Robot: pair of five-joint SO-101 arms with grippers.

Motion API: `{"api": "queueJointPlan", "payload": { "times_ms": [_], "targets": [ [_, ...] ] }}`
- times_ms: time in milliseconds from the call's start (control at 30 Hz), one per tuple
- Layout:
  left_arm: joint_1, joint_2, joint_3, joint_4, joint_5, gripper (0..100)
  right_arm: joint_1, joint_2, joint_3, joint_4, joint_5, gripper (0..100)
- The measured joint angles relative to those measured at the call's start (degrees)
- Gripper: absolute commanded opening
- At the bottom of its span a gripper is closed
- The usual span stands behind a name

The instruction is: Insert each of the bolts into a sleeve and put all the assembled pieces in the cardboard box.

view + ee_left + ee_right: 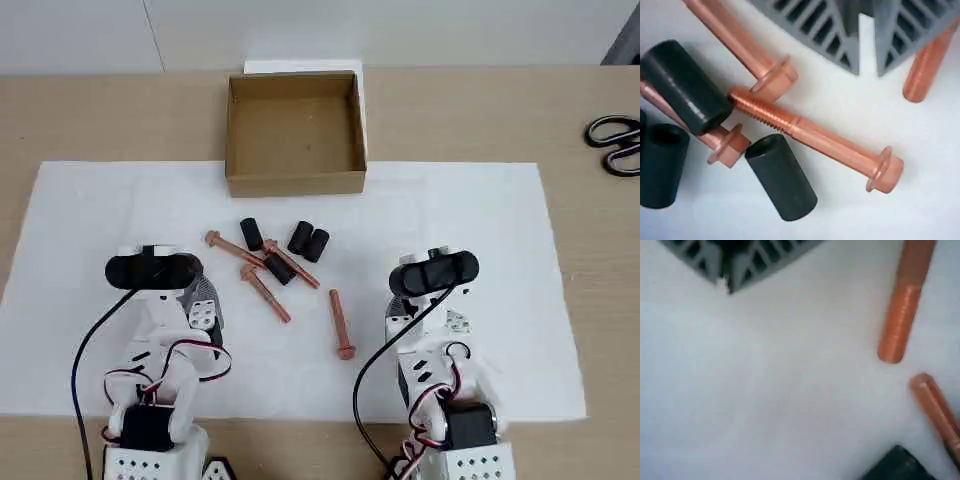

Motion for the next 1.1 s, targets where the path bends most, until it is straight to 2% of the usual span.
{"api": "queueJointPlan", "payload": {
  "times_ms": [433,567,833,1000,1100],
  "targets": [
    [10.37,0.00,0.00,-0.18,0.00,2,-0.26,0.00,0.00,0.00,0.00,0.6],
    [10.46,0.00,-1.23,0.18,-0.09,2,-0.53,0.00,0.00,0.00,0.00,0.7],
    [2.46,3.69,-20.66,13.98,-1.76,2,-0.53,0.00,0.00,1.41,0.00,0.9],
    [0.09,20.22,-37.80,22.86,-5.01,2,-0.35,0.00,-1.05,6.59,0.00,1.7],
    [-2.02,33.85,-48.88,27.69,-5.27,2,1.41,0.00,-5.71,7.82,0.00,10.6]
  ]
}}
